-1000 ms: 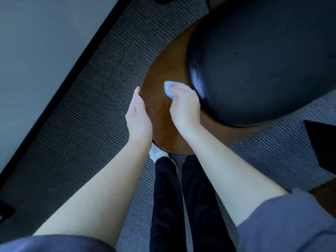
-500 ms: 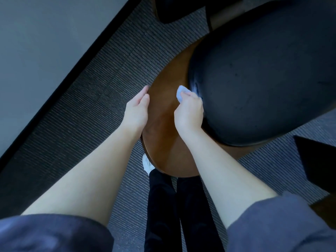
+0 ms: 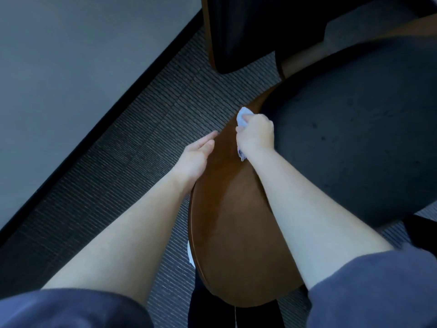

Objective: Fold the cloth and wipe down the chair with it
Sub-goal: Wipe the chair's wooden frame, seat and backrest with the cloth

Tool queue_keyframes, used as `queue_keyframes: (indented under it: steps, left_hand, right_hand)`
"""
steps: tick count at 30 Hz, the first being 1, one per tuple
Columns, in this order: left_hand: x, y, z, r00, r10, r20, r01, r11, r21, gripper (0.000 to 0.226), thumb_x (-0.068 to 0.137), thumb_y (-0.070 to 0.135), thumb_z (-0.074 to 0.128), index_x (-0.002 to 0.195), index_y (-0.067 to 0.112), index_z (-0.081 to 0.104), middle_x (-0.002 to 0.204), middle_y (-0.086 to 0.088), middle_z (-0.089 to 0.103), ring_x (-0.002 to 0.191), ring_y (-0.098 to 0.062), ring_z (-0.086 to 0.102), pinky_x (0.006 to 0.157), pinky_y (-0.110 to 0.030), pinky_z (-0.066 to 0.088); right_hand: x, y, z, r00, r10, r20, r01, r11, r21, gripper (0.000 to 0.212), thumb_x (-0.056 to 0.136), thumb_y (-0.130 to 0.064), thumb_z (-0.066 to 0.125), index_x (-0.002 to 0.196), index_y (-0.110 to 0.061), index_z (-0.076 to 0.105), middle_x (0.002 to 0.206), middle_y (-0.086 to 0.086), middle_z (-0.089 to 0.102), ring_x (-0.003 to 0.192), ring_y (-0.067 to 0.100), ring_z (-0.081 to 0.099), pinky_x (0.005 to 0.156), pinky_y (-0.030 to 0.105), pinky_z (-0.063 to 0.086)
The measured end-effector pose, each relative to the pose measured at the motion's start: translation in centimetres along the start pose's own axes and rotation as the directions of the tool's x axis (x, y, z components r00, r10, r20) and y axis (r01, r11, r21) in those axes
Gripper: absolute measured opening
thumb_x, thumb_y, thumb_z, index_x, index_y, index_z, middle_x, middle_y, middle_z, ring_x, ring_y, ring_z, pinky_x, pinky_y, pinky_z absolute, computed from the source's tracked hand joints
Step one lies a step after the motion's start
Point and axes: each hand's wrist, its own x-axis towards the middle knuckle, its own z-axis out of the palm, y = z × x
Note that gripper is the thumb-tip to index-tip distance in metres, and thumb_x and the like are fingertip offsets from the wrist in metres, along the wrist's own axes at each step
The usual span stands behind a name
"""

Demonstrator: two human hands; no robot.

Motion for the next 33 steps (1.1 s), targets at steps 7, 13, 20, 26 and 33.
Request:
queue_keyframes:
  steps: [7, 13, 20, 26, 33]
  left_hand:
    - [2.2, 0.8, 0.5, 0.999, 0.001, 0.044, 0.005, 0.989, -0.145, 0.035, 0.106, 0.017, 0.04, 0.138, 0.02, 0.055, 0.127, -0.004, 0.066, 0.114, -0.015, 0.064, 0.102, -0.03, 0.049]
    - [3.0, 0.1, 0.3, 0.998, 0.027, 0.053, -0.017, 0.984, -0.176, 0.034, 0.106, 0.017, 0.04, 0.135, 0.021, 0.057, 0.126, -0.002, 0.067, 0.112, -0.013, 0.065, 0.1, -0.027, 0.05]
    - [2.9, 0.2, 0.4, 0.998, 0.031, 0.046, -0.022, 0.982, -0.187, 0.034, 0.106, 0.015, 0.04, 0.135, 0.018, 0.057, 0.123, -0.001, 0.068, 0.107, -0.011, 0.067, 0.092, -0.02, 0.053]
    - [2.8, 0.3, 0.5, 1.0, 0.02, 0.02, -0.016, 0.982, -0.187, 0.033, 0.105, 0.014, 0.041, 0.133, 0.019, 0.059, 0.122, -0.003, 0.069, 0.105, -0.012, 0.068, 0.095, -0.024, 0.052]
    - [2.6, 0.6, 0.6, 1.0, 0.025, 0.003, -0.025, 0.986, -0.163, 0.033, 0.105, 0.012, 0.042, 0.132, 0.018, 0.06, 0.124, -0.001, 0.068, 0.11, -0.013, 0.066, 0.095, -0.021, 0.051]
  right_hand:
    - [2.6, -0.1, -3.4, 0.943, -0.113, 0.314, 0.148, 0.985, -0.091, 0.072, 0.082, -0.03, 0.075, 0.144, -0.012, 0.042, 0.149, 0.006, 0.037, 0.132, 0.021, 0.042, 0.102, 0.027, 0.036]
    - [4.1, -0.4, -6.1, 0.849, -0.146, 0.509, 0.315, 0.911, -0.265, 0.067, 0.079, -0.017, 0.076, 0.14, -0.019, 0.048, 0.135, 0.003, 0.053, 0.118, 0.021, 0.053, 0.1, 0.034, 0.044]
    - [5.4, 1.5, -5.8, 0.865, -0.337, 0.372, 0.494, 0.697, -0.52, 0.068, 0.071, -0.06, 0.069, 0.133, -0.036, 0.053, 0.123, -0.009, 0.06, 0.119, 0.018, 0.04, 0.096, 0.041, 0.028]
    - [7.0, 1.6, -6.0, 0.909, -0.292, 0.296, 0.412, 0.735, -0.539, 0.062, 0.07, -0.064, 0.067, 0.127, -0.04, 0.057, 0.113, -0.01, 0.063, 0.118, 0.018, 0.039, 0.094, 0.042, 0.028]
    - [10.4, -0.2, -5.9, 0.962, -0.174, 0.209, 0.271, 0.687, -0.675, 0.047, 0.069, -0.062, 0.071, 0.106, -0.033, 0.066, 0.098, -0.004, 0.063, 0.113, 0.02, 0.046, 0.101, 0.05, 0.023]
